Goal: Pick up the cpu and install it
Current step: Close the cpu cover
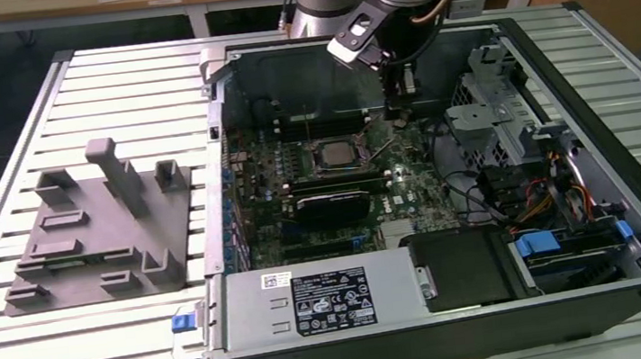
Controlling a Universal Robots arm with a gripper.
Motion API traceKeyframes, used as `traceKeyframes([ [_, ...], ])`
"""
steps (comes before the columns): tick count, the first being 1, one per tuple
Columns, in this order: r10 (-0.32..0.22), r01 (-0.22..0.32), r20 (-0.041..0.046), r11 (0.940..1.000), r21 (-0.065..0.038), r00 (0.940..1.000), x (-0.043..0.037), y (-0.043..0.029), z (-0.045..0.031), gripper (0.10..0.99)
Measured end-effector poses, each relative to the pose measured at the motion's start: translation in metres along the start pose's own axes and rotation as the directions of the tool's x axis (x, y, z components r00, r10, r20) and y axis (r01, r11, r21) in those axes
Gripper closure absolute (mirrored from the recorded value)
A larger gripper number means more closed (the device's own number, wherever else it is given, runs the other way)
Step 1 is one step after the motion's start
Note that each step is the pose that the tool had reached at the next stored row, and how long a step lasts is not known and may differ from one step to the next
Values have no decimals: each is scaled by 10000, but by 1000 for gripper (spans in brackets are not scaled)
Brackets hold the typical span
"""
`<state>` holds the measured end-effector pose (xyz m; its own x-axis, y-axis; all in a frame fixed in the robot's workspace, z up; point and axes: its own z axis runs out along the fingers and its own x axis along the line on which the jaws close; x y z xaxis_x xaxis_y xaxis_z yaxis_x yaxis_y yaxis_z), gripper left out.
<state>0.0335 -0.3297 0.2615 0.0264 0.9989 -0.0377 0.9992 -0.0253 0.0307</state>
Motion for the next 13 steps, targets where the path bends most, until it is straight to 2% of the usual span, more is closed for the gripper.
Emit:
traceKeyframes([
  [6,0,0,0,10000,-1,10000,3,116,5,980],
  [13,0,0,1,10000,6,10000,8,186,71,980],
])
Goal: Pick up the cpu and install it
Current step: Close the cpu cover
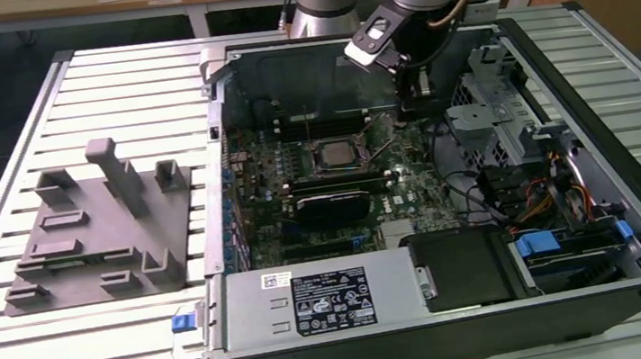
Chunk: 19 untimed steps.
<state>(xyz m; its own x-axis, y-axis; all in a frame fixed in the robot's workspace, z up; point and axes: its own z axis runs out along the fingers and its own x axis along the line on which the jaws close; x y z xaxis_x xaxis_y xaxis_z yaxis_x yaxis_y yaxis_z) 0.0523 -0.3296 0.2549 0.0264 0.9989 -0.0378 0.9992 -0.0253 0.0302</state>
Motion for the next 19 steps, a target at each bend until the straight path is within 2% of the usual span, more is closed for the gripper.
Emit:
traceKeyframes([
  [9,0,0,6,10000,11,10000,7,24,151,980],
  [15,0,0,7,10000,11,10000,7,18,170,980],
  [19,-1,1,6,10000,11,10000,6,-23,172,980],
])
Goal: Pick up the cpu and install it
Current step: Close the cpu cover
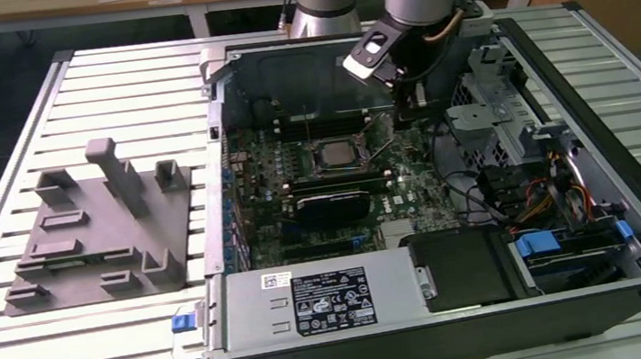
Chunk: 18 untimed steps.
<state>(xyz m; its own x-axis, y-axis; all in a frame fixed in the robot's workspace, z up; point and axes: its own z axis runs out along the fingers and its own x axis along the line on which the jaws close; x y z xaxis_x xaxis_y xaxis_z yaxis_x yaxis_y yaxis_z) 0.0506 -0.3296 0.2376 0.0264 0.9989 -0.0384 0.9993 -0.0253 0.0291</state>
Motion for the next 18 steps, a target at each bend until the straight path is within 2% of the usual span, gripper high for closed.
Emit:
traceKeyframes([
  [10,0,0,1,10000,0,10000,-4,-156,0,980],
  [18,0,0,0,10000,0,10000,-9,-348,-4,980],
])
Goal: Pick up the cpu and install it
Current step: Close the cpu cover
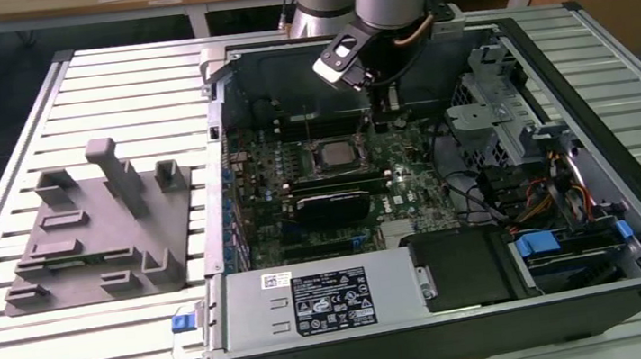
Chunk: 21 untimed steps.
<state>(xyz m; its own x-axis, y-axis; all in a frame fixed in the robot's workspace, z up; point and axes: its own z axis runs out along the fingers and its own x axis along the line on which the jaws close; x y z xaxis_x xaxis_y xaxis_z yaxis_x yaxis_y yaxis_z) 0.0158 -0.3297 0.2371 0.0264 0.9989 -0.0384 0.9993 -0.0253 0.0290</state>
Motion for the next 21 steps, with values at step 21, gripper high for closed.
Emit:
traceKeyframes([
  [21,0,0,0,10000,0,10000,-12,-474,5,980],
])
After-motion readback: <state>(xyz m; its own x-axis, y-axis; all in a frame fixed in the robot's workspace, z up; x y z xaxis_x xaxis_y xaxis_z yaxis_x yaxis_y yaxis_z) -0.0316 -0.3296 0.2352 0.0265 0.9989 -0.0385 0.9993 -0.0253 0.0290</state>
